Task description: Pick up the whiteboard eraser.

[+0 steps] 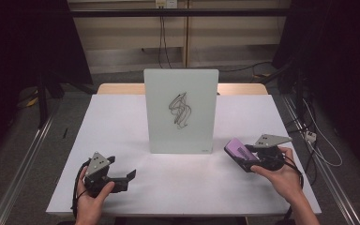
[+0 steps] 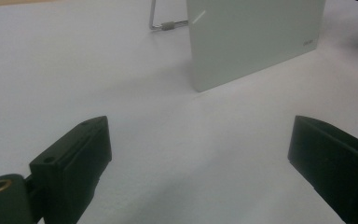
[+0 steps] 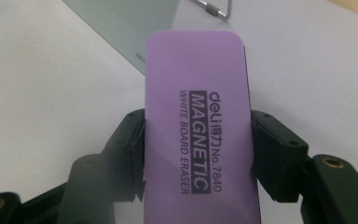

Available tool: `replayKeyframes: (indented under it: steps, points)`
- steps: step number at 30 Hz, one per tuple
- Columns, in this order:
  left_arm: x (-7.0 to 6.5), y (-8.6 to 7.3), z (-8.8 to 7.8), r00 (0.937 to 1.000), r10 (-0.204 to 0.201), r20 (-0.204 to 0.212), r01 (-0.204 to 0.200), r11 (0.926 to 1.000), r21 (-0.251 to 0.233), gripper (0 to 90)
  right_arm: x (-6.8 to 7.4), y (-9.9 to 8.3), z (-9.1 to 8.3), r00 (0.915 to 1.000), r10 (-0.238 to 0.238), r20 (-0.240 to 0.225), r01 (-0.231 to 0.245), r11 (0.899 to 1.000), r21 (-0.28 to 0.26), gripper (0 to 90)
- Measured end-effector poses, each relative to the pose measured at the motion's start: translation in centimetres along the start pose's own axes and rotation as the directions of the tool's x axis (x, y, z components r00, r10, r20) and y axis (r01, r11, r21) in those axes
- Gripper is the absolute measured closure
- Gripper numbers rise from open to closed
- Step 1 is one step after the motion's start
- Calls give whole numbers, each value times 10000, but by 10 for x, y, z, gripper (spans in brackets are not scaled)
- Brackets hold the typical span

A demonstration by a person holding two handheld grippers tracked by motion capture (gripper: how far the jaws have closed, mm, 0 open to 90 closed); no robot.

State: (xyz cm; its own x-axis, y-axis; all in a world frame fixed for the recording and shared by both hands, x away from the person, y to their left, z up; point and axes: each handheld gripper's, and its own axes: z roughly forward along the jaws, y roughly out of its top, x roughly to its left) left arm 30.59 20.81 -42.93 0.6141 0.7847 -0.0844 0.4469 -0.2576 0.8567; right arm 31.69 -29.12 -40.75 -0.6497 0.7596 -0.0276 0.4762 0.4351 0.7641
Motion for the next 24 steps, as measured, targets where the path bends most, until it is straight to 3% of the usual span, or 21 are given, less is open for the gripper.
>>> replayKeyframes:
  steps: [4, 16, 18, 24]
  points:
    - [1, -1, 1, 9999, -97, -39, 97, 10000, -9, 60, 3, 2, 0, 10000, -10, -92, 9, 9999, -167, 408]
    - [0, 0, 1, 10000, 70, -49, -70, 10000, 34, 60, 9, 5, 1, 9984, -287, 495, 326, 9963, -798, 408]
    - [0, 0, 0, 9999, 69, -120, -69, 10000, 31, 60, 12, 7, 2, 9962, -546, 684, 598, 9954, -751, 408]
    - [-3, 0, 1, 9999, 101, -120, -100, 9999, 31, 60, 18, 11, 0, 9954, -668, 682, 743, 9907, -1137, 408]
